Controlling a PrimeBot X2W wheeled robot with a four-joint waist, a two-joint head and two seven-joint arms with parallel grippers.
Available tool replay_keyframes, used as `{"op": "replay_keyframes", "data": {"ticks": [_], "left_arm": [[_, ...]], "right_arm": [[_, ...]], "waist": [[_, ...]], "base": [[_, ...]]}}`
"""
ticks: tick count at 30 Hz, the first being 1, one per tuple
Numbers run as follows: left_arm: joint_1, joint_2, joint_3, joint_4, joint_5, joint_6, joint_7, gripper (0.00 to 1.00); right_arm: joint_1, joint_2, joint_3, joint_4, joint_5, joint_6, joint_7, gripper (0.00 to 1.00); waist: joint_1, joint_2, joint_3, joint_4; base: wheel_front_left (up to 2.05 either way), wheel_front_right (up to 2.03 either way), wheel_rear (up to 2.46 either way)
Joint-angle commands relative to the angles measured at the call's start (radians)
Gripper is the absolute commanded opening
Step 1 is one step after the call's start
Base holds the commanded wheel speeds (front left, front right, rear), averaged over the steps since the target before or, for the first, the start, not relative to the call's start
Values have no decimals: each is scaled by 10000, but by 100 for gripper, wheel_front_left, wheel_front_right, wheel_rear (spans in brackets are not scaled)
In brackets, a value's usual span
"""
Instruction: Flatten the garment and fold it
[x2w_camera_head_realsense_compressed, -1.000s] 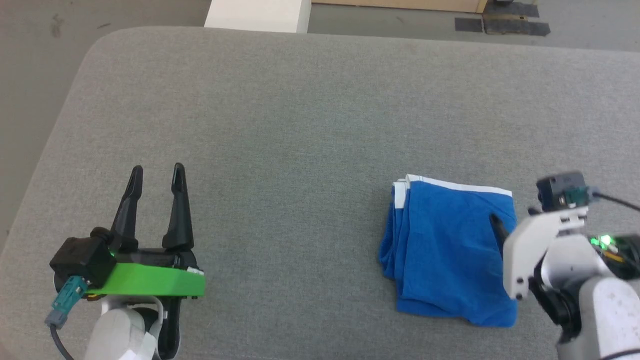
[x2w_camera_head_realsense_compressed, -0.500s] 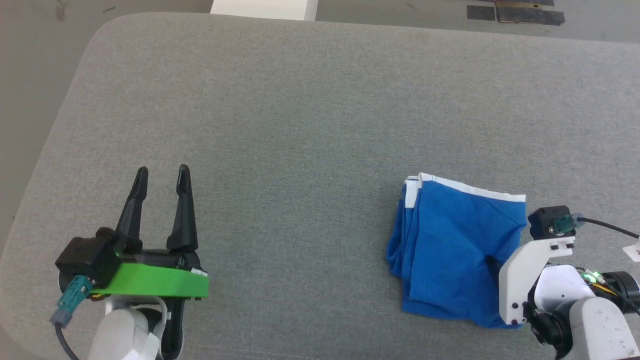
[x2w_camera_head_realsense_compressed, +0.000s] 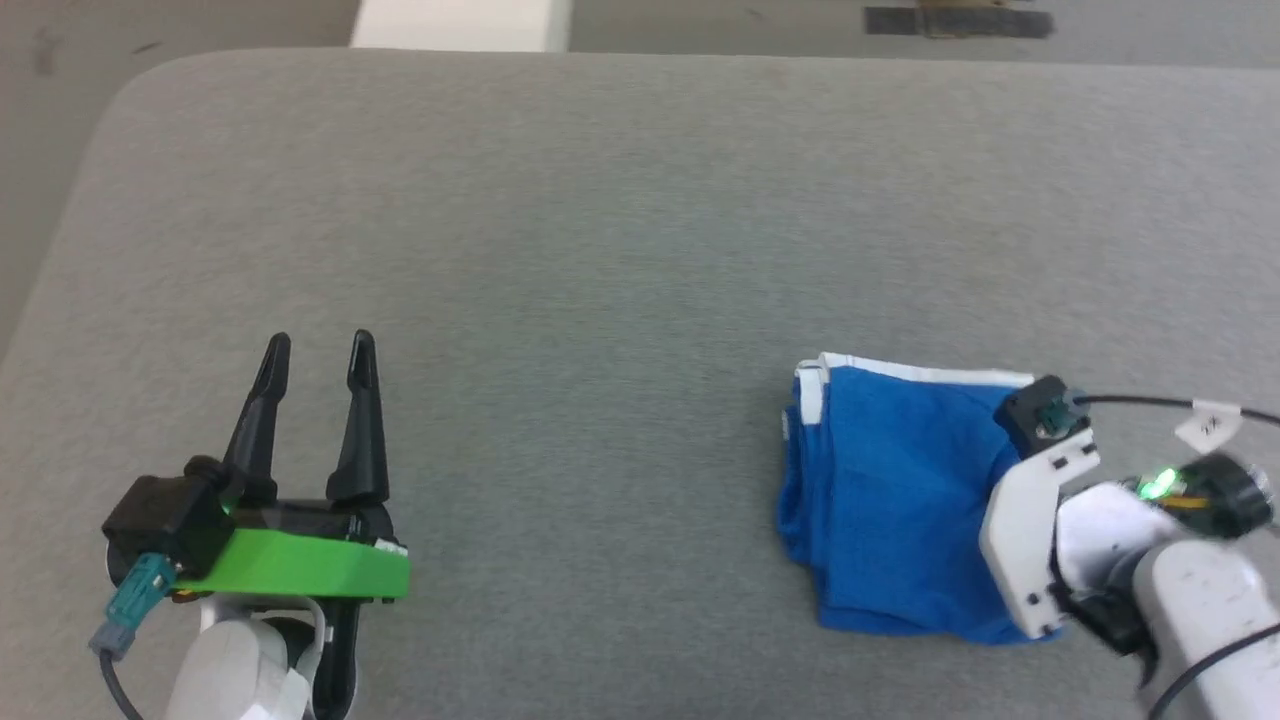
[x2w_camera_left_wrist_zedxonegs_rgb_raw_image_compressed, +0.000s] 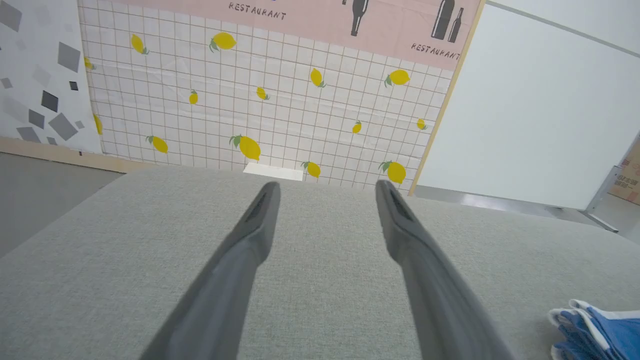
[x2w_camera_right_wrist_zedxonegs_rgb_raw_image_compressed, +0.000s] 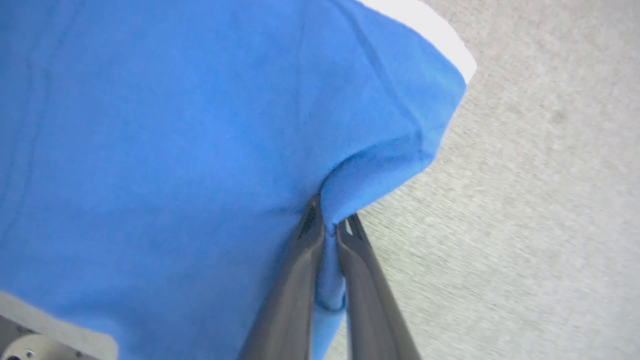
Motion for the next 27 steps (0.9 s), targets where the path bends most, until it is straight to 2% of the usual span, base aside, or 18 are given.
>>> {"op": "replay_keyframes", "data": {"ticks": [1,5,11,15,20,27], "left_arm": [[109,72,58,-112,-30,-71,-36,100],[-32,197,-25,-282,-1,-71,-36,100],[-477,651,-219,-509,18,-71,-36,100],[-776,1123,-383,-679,-59,-71,-36,100],[-933,1695,-262,-904,-26,-71,-35,100],[-924,2383,178,-1638,86,-24,155,100]], "right_arm": [[-402,-645,401,-141,187,-19,136,0],[-1164,-1881,1169,-303,855,-19,290,0],[-2085,-2953,1696,127,1439,-19,-90,0],[-2660,-3317,1592,724,1262,-19,-843,0],[-3212,-3443,1224,1553,708,-19,-1511,0],[-3880,-3638,-388,2738,-180,-19,-2157,0]], "waist": [[0,0,234,-1198],[0,0,699,-2218],[0,0,1616,-3205],[0,0,2390,-3463],[0,0,3229,-3530],[0,0,4256,-3439]], "base": [[0,0,0],[0,0,0],[0,0,0],[0,0,0],[0,0,0],[0,0,0]]}}
